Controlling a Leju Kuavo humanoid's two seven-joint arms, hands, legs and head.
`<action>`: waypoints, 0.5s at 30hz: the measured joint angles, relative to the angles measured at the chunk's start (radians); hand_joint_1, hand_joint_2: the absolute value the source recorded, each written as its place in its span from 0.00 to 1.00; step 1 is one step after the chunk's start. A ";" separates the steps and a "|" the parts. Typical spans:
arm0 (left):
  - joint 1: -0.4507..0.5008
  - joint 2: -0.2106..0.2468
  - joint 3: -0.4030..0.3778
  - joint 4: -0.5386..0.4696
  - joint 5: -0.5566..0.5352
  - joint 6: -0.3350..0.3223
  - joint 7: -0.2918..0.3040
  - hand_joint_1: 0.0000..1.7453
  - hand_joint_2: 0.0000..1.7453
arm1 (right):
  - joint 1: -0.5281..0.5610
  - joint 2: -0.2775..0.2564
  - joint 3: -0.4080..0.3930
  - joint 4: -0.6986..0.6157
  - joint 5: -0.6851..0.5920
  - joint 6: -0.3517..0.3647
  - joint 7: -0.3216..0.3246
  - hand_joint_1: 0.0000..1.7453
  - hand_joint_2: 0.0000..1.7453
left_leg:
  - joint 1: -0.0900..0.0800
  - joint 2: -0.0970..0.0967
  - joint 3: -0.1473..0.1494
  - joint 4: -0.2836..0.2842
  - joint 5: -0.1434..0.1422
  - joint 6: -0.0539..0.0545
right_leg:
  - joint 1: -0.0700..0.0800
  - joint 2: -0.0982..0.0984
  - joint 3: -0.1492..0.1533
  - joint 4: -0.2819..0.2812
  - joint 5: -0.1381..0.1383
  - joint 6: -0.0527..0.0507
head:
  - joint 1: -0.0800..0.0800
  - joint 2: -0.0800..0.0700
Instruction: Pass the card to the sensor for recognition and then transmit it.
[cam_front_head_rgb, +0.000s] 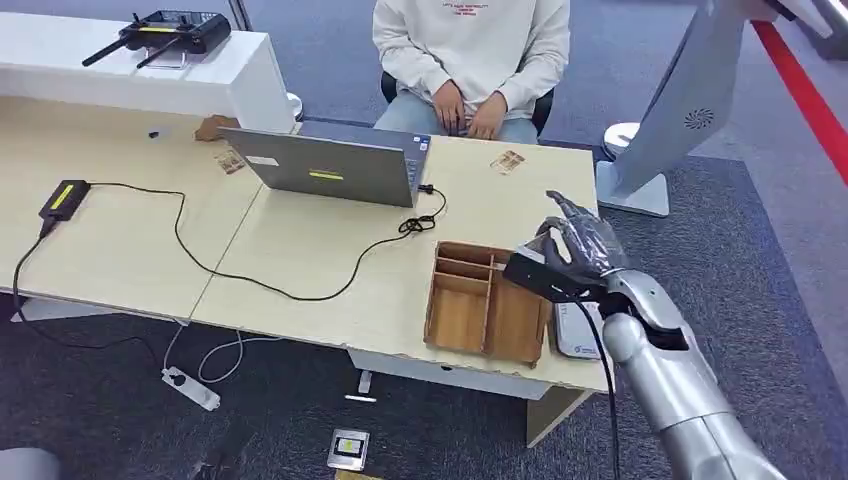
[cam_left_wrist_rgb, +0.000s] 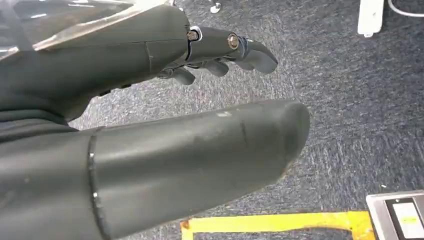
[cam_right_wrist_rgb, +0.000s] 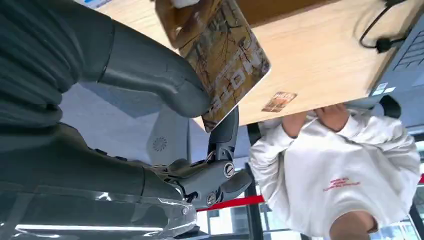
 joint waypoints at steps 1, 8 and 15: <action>0.001 -0.005 0.004 0.000 0.000 0.004 0.000 0.00 0.00 | 0.000 -0.003 -0.002 0.000 0.000 -0.003 0.000 1.00 1.00 | 0.000 0.000 0.000 0.000 0.000 0.000 | 0.000 0.000 0.000 0.000 0.000 0.000 | 0.000 0.000; 0.000 -0.033 0.022 0.017 -0.022 0.028 -0.050 0.00 0.00 | -0.019 -0.031 -0.041 -0.100 -0.062 0.013 -0.016 1.00 1.00 | 0.000 0.000 0.000 0.000 0.000 0.000 | -0.001 0.000 0.000 0.000 0.000 0.000 | 0.000 0.000; -0.001 -0.048 0.034 0.037 -0.041 0.029 -0.057 0.00 0.00 | -0.121 -0.060 -0.107 -0.246 -0.084 0.078 -0.002 1.00 1.00 | 0.001 0.000 0.000 0.000 0.000 0.000 | 0.000 0.000 0.000 0.000 0.000 0.000 | 0.000 0.000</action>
